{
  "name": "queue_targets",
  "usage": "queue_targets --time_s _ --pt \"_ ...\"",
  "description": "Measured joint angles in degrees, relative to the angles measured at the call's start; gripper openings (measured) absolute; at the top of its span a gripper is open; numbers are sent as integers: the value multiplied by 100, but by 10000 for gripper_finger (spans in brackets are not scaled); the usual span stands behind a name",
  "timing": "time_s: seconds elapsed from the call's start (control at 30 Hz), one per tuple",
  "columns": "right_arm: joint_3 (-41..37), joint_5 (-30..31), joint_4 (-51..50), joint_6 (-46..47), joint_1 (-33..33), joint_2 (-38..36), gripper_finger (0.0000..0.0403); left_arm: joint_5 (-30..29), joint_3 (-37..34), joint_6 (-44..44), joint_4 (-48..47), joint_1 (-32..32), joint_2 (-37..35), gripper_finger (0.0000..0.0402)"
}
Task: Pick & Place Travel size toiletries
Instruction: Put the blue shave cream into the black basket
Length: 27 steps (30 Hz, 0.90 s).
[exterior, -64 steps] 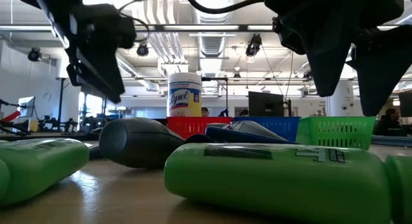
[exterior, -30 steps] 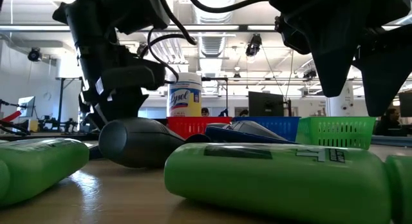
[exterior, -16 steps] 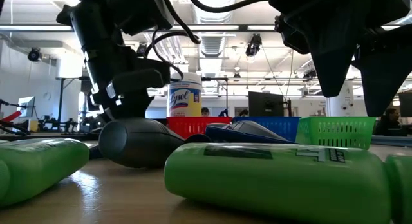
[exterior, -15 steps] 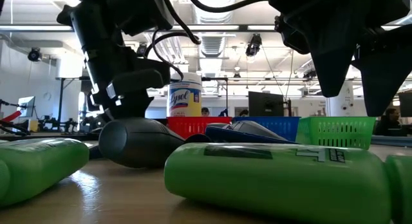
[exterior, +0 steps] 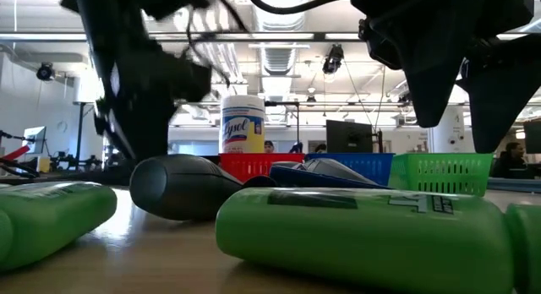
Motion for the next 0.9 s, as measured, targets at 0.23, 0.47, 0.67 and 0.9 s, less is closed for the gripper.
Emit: queue_targets --time_s 0.23,0.47,0.67,0.9 --pt "0 -5 18 -152 -2 -26 364 -359 138 -410 60 -21 -1042 132" --pt "0 -1 41 -35 21 -35 363 -1001 139 -241 150 1122 -2291 132" --pt "0 133 62 117 26 -35 364 -196 -140 14 119 2693 -2328 132" --pt "0 257 88 156 26 -35 363 106 -446 -111 494 3059 -1885 155"
